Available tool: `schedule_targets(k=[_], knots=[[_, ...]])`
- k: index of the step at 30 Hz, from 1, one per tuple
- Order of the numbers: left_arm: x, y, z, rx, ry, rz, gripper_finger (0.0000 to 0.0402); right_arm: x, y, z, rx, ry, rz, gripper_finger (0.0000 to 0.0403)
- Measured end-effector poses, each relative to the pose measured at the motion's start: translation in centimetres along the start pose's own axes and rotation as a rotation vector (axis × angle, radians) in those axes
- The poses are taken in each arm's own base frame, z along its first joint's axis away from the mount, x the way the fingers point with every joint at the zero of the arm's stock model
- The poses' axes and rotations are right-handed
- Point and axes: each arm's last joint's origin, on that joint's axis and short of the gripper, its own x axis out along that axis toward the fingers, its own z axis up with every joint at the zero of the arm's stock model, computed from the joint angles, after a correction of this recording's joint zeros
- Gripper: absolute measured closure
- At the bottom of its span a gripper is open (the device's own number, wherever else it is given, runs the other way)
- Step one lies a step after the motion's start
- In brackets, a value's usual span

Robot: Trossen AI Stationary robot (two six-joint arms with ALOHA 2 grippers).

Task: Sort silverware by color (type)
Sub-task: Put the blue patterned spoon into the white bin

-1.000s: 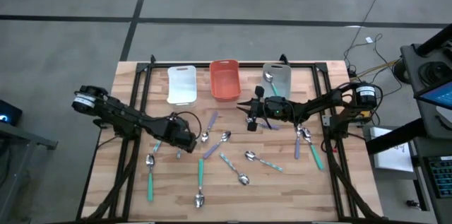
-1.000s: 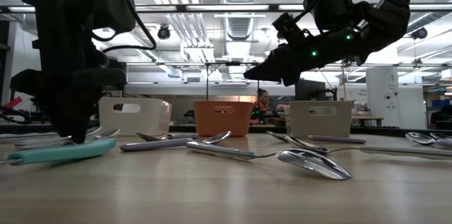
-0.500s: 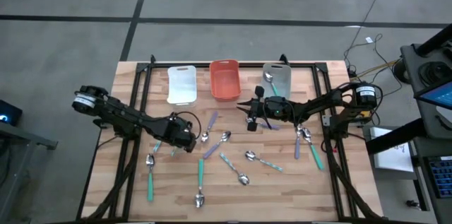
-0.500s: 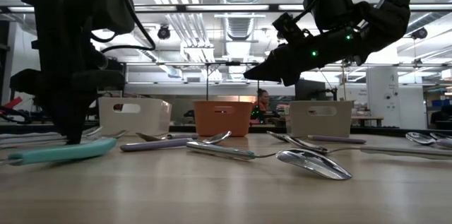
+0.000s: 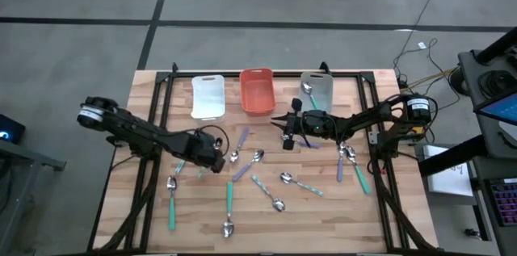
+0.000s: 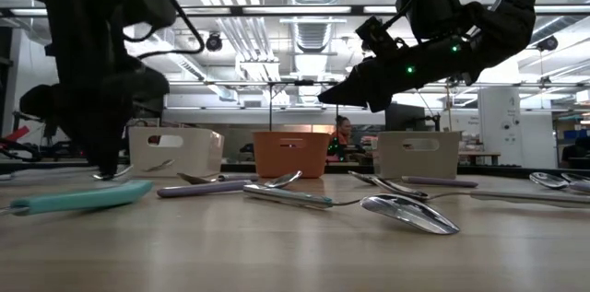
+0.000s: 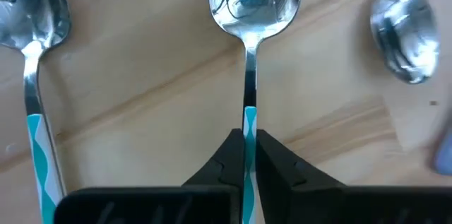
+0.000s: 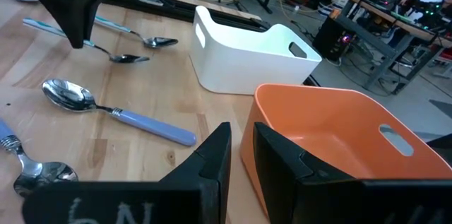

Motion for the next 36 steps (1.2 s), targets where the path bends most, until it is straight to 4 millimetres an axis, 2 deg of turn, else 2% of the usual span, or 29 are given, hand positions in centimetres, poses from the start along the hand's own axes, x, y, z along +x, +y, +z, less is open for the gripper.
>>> schedule_targets(k=[8, 15, 25, 32, 36], knots=[[-2.0, -1.1, 1.0, 0.024, -0.031, -0.067, 0.0401, 0.0, 0.0, 0.0, 0.0, 0.0, 0.0, 0.0351], [-4.7, -2.4, 3.4, 0.106, -0.12, -0.066, 0.0401, 0.0, 0.0, 0.0, 0.0, 0.0, 0.0, 0.0351], [-7.7, -1.7, 9.6, 0.193, -0.22, -0.031, 0.0401, 0.0, 0.0, 0.0, 0.001, 0.0, 0.0, 0.0351], [-10.3, 0.5, 14.6, 0.213, -0.255, 0.015, 0.0402, 0.0, 0.0, 0.0, -0.001, 0.0, 0.0, 0.0351], [-12.4, 2.4, 17.9, 0.191, -0.281, 0.005, 0.0401, 0.0, 0.0, 0.0, -0.005, 0.0, 0.0, 0.0351]])
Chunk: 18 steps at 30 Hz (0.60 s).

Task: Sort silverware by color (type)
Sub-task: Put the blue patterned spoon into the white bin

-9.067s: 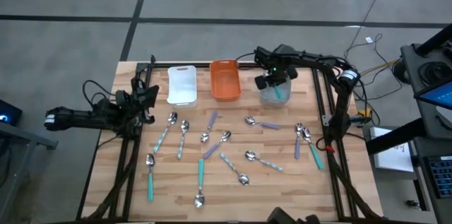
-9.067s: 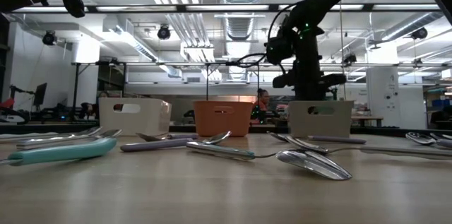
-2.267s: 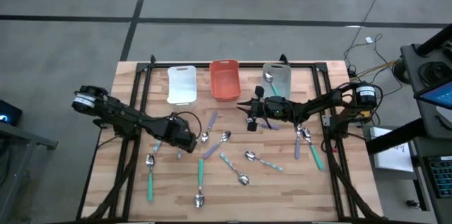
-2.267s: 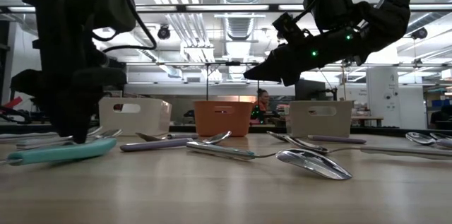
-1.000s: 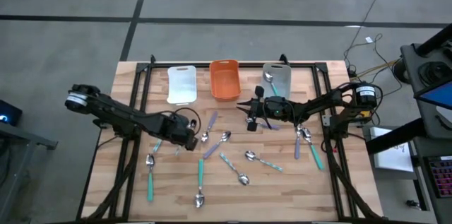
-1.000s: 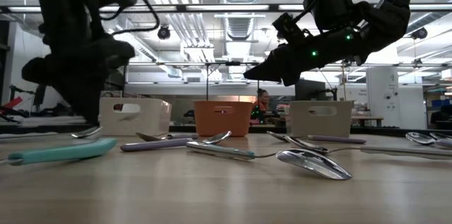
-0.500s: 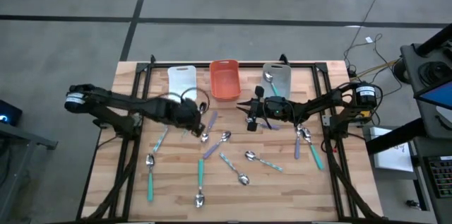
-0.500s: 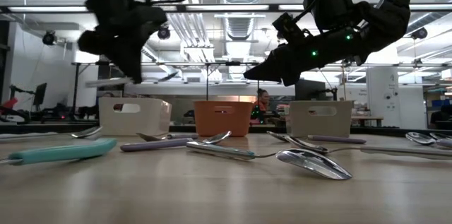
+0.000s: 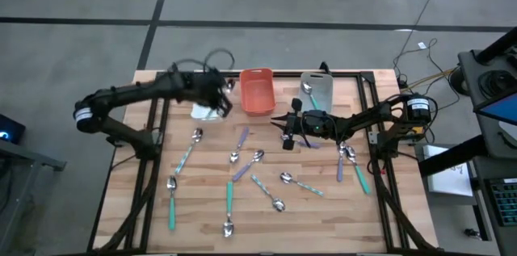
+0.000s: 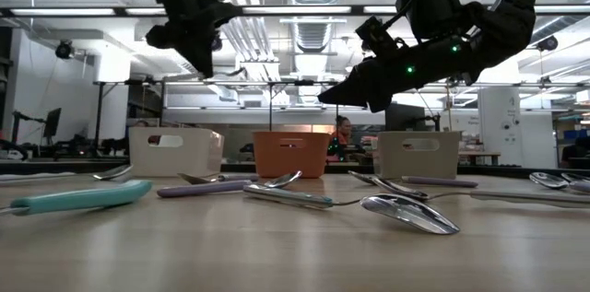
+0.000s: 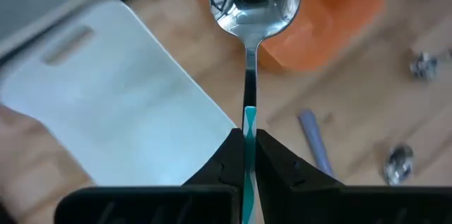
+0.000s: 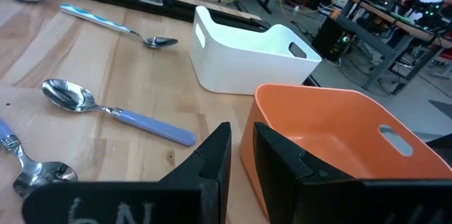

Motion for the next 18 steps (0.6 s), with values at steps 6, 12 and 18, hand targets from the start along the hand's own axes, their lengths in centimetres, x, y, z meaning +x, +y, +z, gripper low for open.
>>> schedule_targets(k=[6, 12, 18], knots=[[-0.5, 4.6, 3.3, -0.058, -0.022, 0.051, 0.0401, 0.0, 0.0, 0.0, -0.004, 0.0, 0.0, 0.0351], [1.5, 9.4, 3.9, -0.163, 0.049, 0.079, 0.0401, 0.0, 0.0, 0.0, -0.013, 0.0, -0.001, 0.0351], [5.3, 11.0, 3.2, -0.211, 0.158, 0.093, 0.0398, 0.0, -0.2, -0.1, -0.012, 0.009, -0.007, 0.0351]])
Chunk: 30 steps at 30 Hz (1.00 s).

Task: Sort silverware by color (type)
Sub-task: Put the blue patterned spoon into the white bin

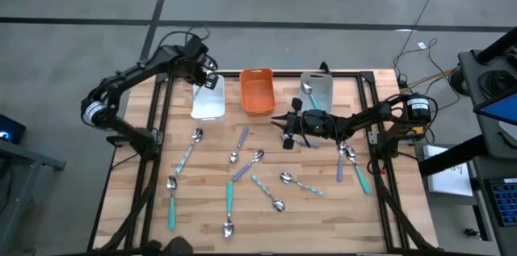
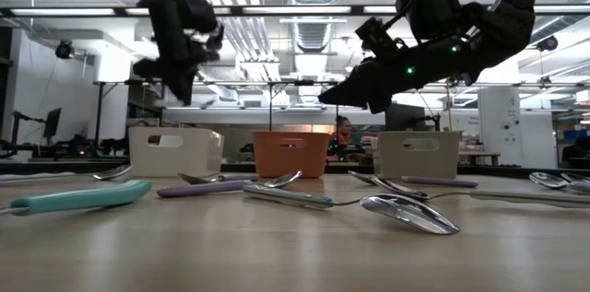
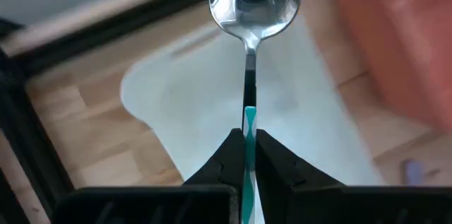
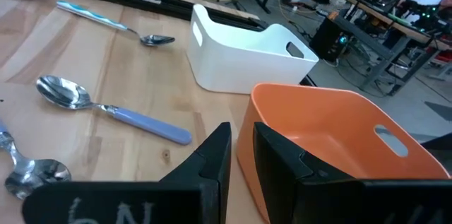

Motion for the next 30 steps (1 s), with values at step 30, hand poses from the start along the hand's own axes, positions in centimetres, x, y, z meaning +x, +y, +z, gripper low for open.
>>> schedule_targets(k=[30], knots=[[7.5, -0.4, -0.5, -0.028, 0.284, -0.006, 0.0371, 0.0, -0.1, -0.2, -0.005, 0.022, 0.003, 0.0351]])
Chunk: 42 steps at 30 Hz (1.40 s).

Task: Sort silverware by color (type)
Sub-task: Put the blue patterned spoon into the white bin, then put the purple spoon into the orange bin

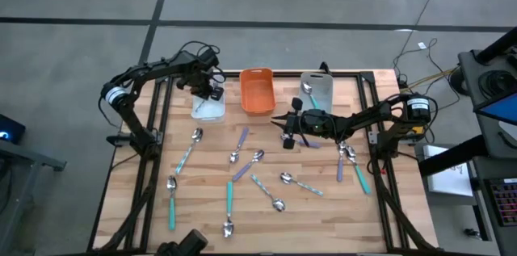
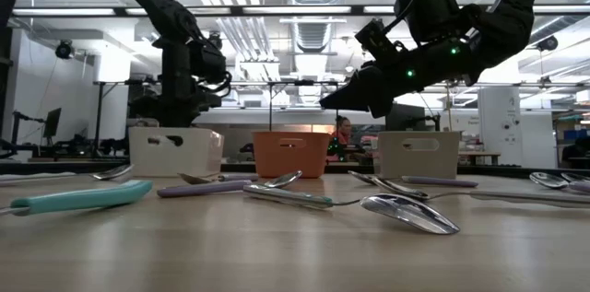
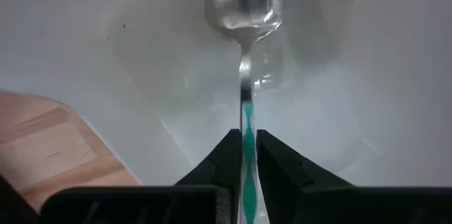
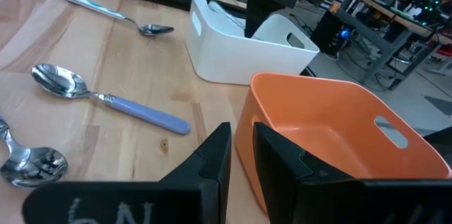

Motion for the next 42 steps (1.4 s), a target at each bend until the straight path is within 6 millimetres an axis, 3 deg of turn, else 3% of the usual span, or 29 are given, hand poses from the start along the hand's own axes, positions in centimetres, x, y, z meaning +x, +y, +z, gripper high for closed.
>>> schedule_targets(k=[9, 14, 18, 23, 29, 35, 42], knots=[[-0.3, -0.2, -0.2, 0.047, -0.012, -0.001, 0.034, 0.0, 0.0, 0.0, 0.001, 0.001, 0.0, 0.0351], [-2.6, -1.6, -1.2, 0.162, -0.139, 0.012, 0.0334, 0.0, 0.0, 0.0, 0.024, 0.001, 0.001, 0.0351], [-5.1, -3.2, -3.1, 0.293, -0.322, -0.014, 0.0333, 0.0, 0.0, 0.0, 0.075, 0.001, 0.002, 0.0351], [-7.3, -4.9, -6.8, 0.466, -0.547, -0.121, 0.0333, 0.0, 0.0, 0.0, 0.245, 0.001, 0.003, 0.0351], [-7.4, -6.4, -11.4, 0.592, -0.842, -0.327, 0.0333, 0.4, 0.1, 0.5, 0.421, 0.027, 0.019, 0.0351], [-6.3, -7.1, -14.6, 0.672, -1.091, -0.533, 0.0333, 1.9, 0.4, 1.9, 0.47, 0.261, 0.071, 0.0351], [-6.1, -6.5, -15.7, 0.719, -1.247, -0.584, 0.0333, 2.1, -0.1, 4.3, 0.488, 0.624, 0.118, 0.0351]])
